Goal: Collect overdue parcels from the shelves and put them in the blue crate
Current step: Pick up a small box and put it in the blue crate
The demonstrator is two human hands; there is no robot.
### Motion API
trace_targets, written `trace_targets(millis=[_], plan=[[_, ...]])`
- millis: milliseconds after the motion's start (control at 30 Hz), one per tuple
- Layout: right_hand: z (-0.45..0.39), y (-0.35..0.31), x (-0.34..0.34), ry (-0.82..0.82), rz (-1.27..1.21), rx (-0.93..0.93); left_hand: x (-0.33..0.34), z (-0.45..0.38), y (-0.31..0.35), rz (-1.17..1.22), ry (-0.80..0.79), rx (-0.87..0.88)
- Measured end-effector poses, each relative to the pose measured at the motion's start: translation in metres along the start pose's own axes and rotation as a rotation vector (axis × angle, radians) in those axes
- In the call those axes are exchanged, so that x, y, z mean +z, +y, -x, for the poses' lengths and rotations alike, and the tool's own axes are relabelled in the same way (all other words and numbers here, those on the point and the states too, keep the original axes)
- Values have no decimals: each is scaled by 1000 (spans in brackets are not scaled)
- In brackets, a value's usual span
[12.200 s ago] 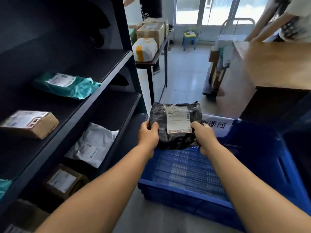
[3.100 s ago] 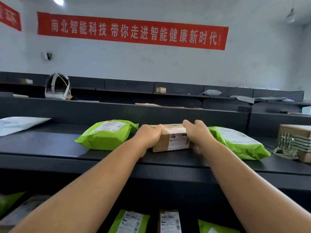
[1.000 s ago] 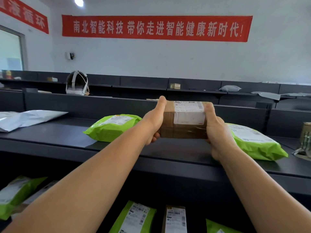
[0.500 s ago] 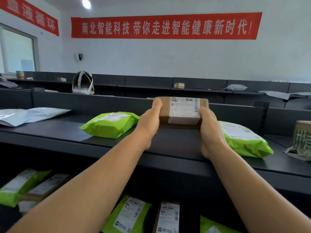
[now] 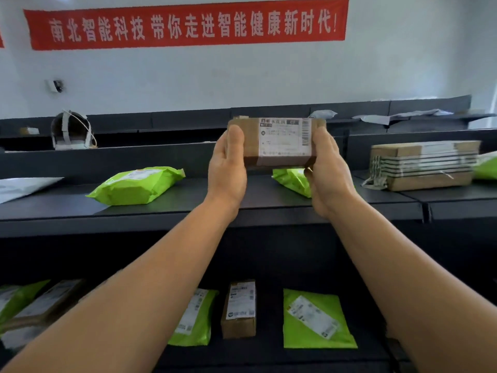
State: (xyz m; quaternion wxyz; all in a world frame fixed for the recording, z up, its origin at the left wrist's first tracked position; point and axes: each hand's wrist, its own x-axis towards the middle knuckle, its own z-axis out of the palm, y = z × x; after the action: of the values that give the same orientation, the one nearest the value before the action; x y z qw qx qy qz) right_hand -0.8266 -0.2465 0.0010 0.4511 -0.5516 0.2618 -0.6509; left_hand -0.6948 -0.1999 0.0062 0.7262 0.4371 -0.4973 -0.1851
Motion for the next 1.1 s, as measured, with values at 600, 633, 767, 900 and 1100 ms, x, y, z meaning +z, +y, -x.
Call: trace_targets(millis=[600, 633, 767, 900, 1100], plan=[[154, -48, -214, 555, 134, 82, 140, 182, 1, 144, -504, -276], [162, -52, -229, 582, 141, 90, 153, 193, -2, 150, -535, -301], [189, -60, -296, 710, 143, 109, 211, 238, -12, 130, -683, -373], [214, -59, -375, 814, 202, 111, 280, 284, -19, 165, -769, -441], [239, -55, -501, 946, 161, 158, 398, 357, -40, 108, -847, -545]])
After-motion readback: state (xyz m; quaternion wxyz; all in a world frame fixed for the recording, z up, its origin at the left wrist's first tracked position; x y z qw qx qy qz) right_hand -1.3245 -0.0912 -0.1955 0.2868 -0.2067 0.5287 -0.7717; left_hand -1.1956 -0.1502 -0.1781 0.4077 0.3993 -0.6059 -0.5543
